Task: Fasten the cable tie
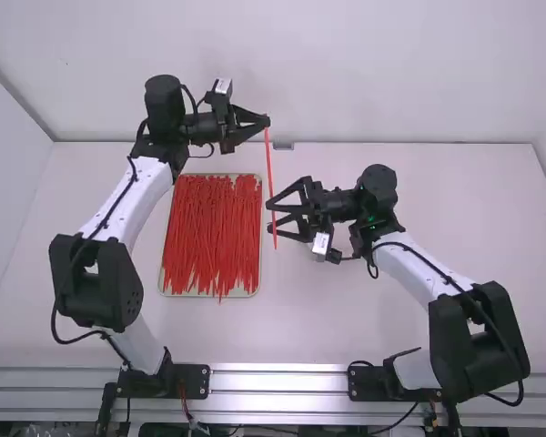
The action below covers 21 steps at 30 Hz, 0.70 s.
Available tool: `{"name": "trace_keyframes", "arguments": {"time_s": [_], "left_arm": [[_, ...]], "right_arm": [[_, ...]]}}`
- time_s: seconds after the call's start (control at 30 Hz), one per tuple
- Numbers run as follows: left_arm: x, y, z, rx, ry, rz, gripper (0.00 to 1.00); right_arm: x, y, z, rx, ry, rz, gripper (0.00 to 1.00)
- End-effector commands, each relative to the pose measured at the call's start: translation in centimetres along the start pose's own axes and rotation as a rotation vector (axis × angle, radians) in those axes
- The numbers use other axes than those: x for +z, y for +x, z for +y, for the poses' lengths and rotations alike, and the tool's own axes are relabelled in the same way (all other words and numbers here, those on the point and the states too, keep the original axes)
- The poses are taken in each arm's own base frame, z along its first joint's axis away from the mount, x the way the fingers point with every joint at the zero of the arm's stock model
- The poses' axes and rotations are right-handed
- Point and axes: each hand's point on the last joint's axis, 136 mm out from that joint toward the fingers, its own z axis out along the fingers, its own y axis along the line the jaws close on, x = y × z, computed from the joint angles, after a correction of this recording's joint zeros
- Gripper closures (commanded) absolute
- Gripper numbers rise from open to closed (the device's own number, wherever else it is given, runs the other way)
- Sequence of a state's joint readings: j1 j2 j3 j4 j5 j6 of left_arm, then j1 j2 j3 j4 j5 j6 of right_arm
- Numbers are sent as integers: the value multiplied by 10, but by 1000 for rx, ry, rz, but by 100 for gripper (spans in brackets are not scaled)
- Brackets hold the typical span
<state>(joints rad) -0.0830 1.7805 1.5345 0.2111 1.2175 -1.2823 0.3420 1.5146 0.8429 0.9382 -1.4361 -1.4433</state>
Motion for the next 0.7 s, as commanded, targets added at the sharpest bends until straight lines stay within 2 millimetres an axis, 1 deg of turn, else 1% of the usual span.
{"name": "trace_keyframes", "arguments": {"time_s": [0.0,0.03,0.1,0.2,0.3,0.33,0.37,0.4,0.43,0.67], "left_arm": [[-1,-1,6,13,-4,-6,98],[-1,-1,8,11,-5,-6,98],[-1,0,11,2,-9,-6,98],[-1,-1,13,14,-7,-13,98],[-1,-2,14,12,-9,-17,98],[-1,-1,14,16,-9,-16,98],[-1,-1,14,16,-9,-16,98],[-1,-1,14,30,-8,-13,98],[-1,-1,15,29,-10,-15,98],[-1,-4,14,46,-9,-33,98]], "right_arm": [[0,-2,3,18,-3,-13,3],[0,-3,3,33,-3,-14,7],[0,-3,3,68,-3,-16,32],[4,-5,3,86,-3,-28,50],[3,-5,3,95,-4,-26,55],[3,-5,3,111,-4,-26,62],[3,-5,3,111,-4,-26,62],[3,-5,3,134,-5,-27,71],[3,-5,3,151,-5,-26,75],[3,-7,9,165,-7,-26,77]]}}
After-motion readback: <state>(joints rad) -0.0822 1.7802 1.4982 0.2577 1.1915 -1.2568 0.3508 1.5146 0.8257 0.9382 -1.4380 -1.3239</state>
